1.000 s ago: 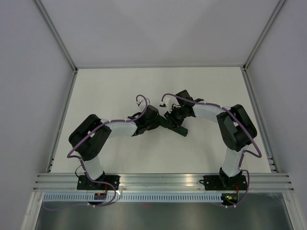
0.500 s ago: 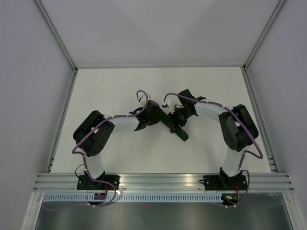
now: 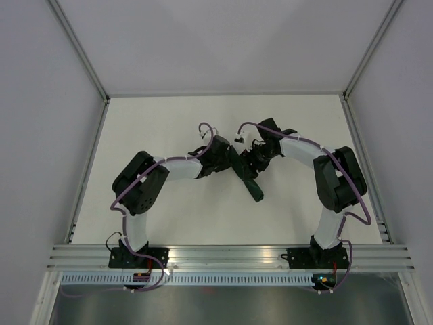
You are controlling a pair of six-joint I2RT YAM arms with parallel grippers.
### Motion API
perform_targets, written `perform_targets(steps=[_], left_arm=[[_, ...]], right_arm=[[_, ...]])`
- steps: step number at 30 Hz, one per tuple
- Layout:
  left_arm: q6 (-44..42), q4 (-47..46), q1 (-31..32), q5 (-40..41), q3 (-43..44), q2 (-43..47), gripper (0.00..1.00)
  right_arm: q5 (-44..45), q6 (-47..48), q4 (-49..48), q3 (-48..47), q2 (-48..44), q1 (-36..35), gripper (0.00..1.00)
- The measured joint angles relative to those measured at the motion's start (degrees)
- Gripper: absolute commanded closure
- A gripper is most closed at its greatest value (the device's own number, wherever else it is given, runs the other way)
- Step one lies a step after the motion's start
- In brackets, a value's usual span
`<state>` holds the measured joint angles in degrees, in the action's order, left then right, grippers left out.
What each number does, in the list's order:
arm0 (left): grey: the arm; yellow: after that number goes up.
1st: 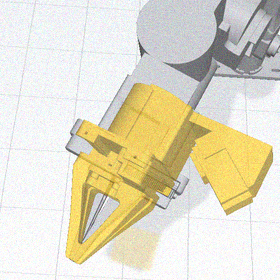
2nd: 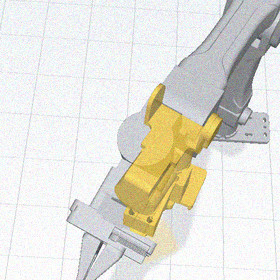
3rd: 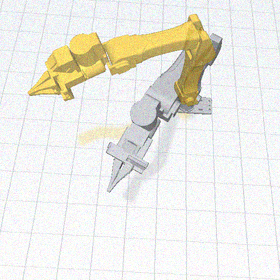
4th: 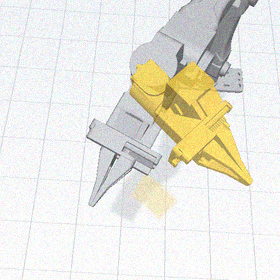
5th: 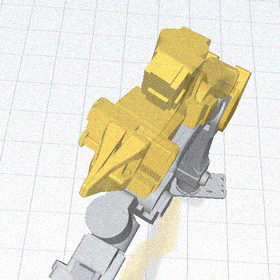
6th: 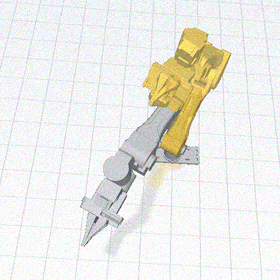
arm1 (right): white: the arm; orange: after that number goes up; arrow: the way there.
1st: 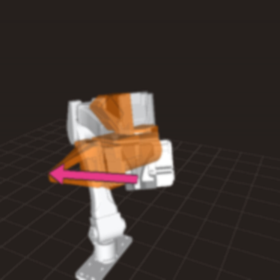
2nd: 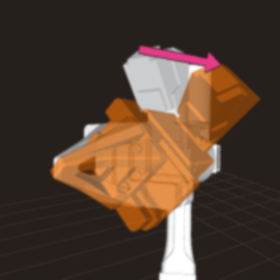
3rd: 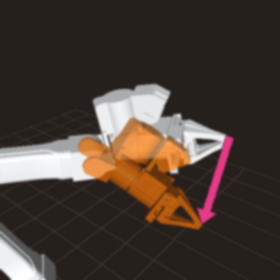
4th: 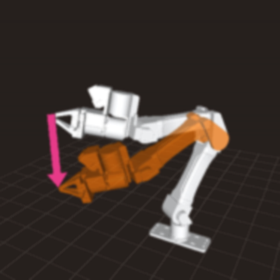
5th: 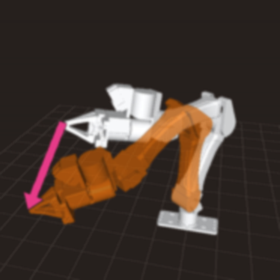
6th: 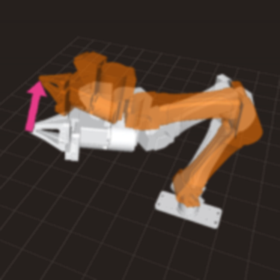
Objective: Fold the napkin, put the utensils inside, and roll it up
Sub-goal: Roll the napkin at the center of the board.
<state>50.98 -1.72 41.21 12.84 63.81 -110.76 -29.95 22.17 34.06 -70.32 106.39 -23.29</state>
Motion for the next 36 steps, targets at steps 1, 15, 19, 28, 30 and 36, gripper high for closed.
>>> perform_targets(steps=[1, 15, 19, 28, 30, 36], left_arm=[[-0.04, 0.07, 0.00, -0.07, 0.31, -0.24, 0.80], [-1.40, 2.51, 0.00, -1.51, 6.19, -3.76, 0.80], [-2.08, 3.23, 0.00, -2.03, 8.41, -4.81, 0.80], [-3.30, 4.68, 0.00, -2.99, 12.83, -7.78, 0.80], [-3.54, 5.09, 0.00, -3.10, 13.53, -8.46, 0.80], [-4.17, 5.92, -0.26, -4.17, 15.43, -9.70, 0.80]], right_arm=[[0.02, -0.35, -0.13, -0.20, 0.02, 0.20, 0.30], [0.28, -4.07, -0.98, -1.73, 0.61, 2.16, 0.49], [0.35, -4.46, -1.29, -1.73, 0.63, 2.19, 0.57], [1.49, -5.84, -3.04, -1.42, 1.49, 2.29, 0.65], [1.75, -6.25, -3.32, -1.20, 1.68, 2.36, 0.65], [1.95, -7.96, -4.26, -1.20, 2.58, 2.67, 0.66]])
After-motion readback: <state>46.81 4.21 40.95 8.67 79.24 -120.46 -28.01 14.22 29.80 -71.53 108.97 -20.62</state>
